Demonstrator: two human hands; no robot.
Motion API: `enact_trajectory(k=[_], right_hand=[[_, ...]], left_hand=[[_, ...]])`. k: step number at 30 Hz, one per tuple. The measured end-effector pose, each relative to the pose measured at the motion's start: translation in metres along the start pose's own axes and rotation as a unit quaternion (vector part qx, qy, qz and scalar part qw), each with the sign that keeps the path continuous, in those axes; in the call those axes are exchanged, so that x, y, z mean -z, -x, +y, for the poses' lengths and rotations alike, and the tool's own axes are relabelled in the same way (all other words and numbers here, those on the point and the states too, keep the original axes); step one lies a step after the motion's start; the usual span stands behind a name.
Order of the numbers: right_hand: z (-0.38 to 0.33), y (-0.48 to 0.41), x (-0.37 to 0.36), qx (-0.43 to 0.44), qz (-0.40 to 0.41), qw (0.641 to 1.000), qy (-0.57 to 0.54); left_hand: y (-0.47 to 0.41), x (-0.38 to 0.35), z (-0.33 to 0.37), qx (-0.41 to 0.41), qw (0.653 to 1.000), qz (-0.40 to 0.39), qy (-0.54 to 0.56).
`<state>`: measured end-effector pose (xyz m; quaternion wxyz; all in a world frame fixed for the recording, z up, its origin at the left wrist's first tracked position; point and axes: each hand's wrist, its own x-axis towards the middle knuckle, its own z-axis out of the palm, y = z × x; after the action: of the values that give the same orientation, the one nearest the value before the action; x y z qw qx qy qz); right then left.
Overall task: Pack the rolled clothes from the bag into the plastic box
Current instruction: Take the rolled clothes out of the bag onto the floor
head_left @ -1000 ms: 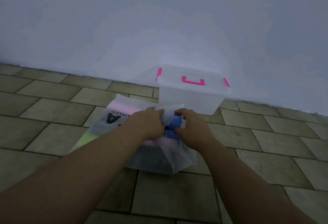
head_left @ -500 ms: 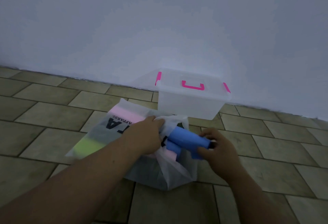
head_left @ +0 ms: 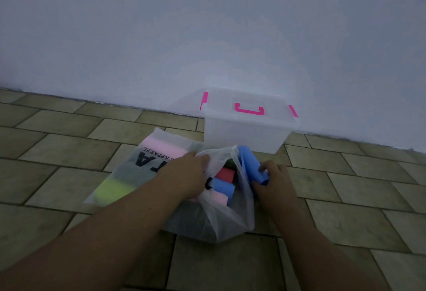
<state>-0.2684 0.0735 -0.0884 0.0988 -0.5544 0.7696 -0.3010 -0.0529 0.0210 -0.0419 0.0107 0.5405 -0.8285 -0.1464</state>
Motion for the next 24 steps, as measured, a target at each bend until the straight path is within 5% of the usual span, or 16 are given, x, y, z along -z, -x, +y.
enact_trajectory(k=[6, 8, 10, 12, 24], right_hand=[[-0.023, 0.004, 0.024, 0.087, 0.009, 0.996, -0.020], [-0.043, 0.014, 0.017, 0.108, -0.087, 0.989, -0.041], [-0.057, 0.018, 0.003, 0.057, -0.214, 0.975, -0.012], [-0.061, 0.016, -0.008, -0.004, -0.255, 0.967, -0.013], [-0.044, 0.029, 0.021, -0.104, -0.164, 0.937, -0.291]], left_hand=[[0.000, 0.006, -0.008, 0.001, 1.000, -0.004, 0.003], [0.002, 0.009, -0.007, -0.001, 1.000, -0.029, 0.010], [0.005, 0.013, -0.006, -0.004, 0.998, -0.056, 0.024], [0.010, 0.016, -0.006, -0.013, 0.997, -0.078, 0.020], [0.020, 0.013, 0.001, -0.023, 0.994, -0.107, 0.003]])
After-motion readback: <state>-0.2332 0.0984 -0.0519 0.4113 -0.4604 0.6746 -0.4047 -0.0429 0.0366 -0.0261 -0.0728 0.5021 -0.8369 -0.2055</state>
